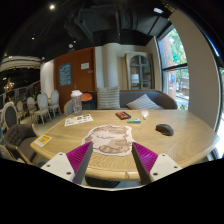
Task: Arrange mouse
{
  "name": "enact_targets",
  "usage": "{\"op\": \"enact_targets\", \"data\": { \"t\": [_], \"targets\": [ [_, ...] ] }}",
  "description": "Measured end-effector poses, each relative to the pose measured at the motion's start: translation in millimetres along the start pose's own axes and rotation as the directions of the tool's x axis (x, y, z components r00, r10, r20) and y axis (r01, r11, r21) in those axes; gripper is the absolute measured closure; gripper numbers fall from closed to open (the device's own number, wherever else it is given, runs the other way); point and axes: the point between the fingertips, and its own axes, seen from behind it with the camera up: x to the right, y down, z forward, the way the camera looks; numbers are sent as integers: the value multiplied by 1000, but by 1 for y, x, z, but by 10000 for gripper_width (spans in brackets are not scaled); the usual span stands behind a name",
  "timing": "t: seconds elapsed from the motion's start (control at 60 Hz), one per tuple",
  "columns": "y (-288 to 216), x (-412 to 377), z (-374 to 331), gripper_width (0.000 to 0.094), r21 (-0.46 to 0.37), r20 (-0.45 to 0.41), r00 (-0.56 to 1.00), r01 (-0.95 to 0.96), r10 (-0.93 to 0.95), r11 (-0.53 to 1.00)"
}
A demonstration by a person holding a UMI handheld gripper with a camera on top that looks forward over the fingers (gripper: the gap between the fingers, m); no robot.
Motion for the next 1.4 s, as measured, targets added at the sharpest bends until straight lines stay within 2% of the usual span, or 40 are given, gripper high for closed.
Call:
{"op": "enact_targets", "data": {
  "t": [0.167,0.283,0.517,0.583,0.717,0.833,0.9,0.95,1.15,1.167,1.183,1.233,1.4],
  "targets": [
    [-8,56,-3,128,-48,-94,996,5,-10,999],
    [-2,131,38,131,-88,-178,984,-4,-11,996],
    [8,274,114,132,-228,-317,944,17,-91,973],
    [14,287,137,130,-279,-308,950,-32,-58,960],
    [3,305,181,137,-278,-274,960,-131,52,952],
    [-6,332,211,157,-273,-304,951,-141,53,952],
    [-11,343,226,240,-272,-332,942,-152,55,950],
    [-12,347,235,369,-277,-338,939,-164,63,947],
    [-19,359,243,514,-275,-402,915,-88,-31,957],
    [-23,358,242,582,-265,-400,916,-75,-38,961],
    [-30,359,244,587,-242,-413,910,-65,-42,968],
    [-24,357,237,587,-254,-436,900,-106,-16,961],
    [-39,319,221,588,-215,-402,915,-90,-5,972]
  ]
}}
